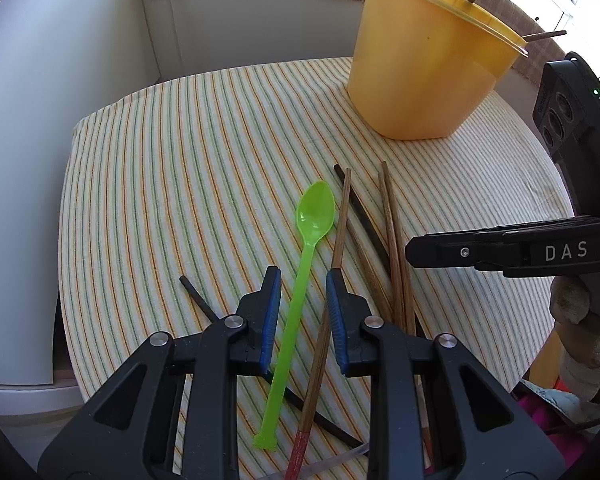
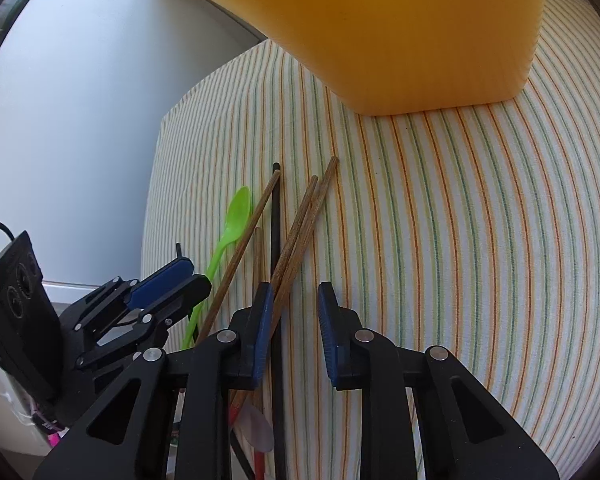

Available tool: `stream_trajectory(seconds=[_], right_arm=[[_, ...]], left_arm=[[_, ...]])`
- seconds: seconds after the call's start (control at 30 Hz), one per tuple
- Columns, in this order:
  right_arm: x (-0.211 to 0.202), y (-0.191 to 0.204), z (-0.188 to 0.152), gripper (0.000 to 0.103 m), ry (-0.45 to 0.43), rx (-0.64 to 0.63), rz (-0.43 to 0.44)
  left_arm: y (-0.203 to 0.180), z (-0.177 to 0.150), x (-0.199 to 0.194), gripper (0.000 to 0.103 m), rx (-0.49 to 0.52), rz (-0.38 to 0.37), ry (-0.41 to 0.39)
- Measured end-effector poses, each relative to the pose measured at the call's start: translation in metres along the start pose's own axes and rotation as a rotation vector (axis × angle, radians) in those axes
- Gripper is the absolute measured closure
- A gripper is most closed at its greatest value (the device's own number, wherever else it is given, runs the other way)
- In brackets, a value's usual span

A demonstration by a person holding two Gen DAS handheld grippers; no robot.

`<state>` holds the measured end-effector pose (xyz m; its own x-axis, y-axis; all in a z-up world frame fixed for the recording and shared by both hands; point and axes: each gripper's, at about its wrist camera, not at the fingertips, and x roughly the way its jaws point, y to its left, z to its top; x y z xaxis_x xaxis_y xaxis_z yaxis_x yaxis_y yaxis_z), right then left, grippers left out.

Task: Organize utensils
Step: 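Close the left tool on the green plastic spoon while the right tool grasps a wooden chopstick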

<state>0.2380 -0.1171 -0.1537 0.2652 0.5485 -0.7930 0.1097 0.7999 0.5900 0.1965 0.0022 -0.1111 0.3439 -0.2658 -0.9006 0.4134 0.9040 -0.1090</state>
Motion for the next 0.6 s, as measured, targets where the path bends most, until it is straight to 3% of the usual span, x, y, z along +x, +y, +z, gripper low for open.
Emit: stream_trajectory(seconds=[0.6], right_arm=[[0.022,0.033,0.011,0.093,-0.016,0.016,-0.045]], left_arm=[[0.001,0.004,0.019,0.084,0.003,-0.021,0.02]])
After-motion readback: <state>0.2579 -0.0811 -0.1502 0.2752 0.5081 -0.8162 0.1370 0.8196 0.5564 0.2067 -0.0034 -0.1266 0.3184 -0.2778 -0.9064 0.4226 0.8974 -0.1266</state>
